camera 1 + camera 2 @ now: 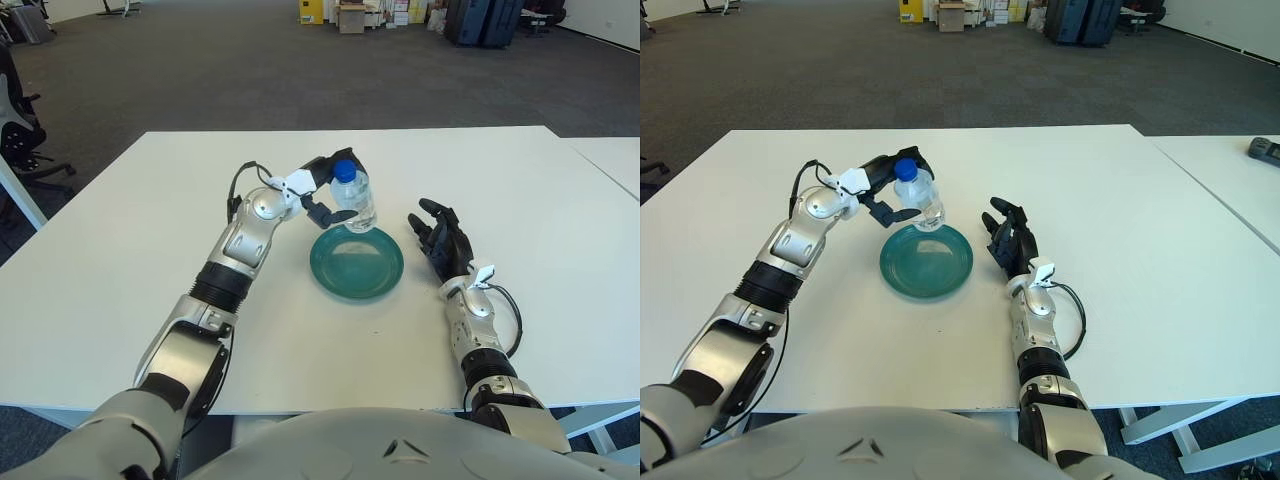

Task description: Put the bottle into the plate.

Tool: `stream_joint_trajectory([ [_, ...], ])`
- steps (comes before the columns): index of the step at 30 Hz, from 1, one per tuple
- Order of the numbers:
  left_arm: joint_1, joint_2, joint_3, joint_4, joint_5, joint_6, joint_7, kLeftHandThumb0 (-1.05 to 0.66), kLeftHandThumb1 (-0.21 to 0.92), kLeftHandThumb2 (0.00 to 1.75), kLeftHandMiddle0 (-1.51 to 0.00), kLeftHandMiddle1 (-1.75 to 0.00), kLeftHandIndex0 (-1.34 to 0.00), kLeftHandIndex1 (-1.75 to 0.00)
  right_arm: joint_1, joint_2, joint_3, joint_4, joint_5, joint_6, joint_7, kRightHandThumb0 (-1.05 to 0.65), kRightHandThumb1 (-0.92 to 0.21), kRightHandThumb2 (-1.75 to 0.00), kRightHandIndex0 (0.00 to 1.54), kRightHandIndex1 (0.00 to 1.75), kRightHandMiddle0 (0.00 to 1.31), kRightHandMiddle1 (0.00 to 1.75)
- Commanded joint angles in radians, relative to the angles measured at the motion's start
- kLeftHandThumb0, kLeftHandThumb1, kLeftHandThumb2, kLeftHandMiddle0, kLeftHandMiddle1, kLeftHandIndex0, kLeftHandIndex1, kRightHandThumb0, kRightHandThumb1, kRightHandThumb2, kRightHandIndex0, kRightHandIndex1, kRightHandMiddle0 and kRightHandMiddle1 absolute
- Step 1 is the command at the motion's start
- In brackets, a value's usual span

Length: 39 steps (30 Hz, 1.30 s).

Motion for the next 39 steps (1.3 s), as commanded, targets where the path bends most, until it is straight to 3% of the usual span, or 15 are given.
stream_joint_trajectory([
  [1,-0.04,0.017,0.018,-0.004,-0.013,0.026,-0.013,-0.45,0.35,1.27,-1.15,-1.75,-0.58,-1.75,0.048,0.018,0.0,0.032,0.001,0.046,-0.016,-0.88,-0.92,-1.06,0.46,0.01,0.03,0.88],
  [39,-0.062,0.062,-0.026,0.085,0.022,0.069,-0.121,-0.46,0.33,1.3,-1.12,-1.75,-0.59,-1.75,0.051,0.029,0.018,0.014,-0.007,0.063,-0.047,-0.89,-0.92,-1.06,0.45,0.0,0.03,0.88],
])
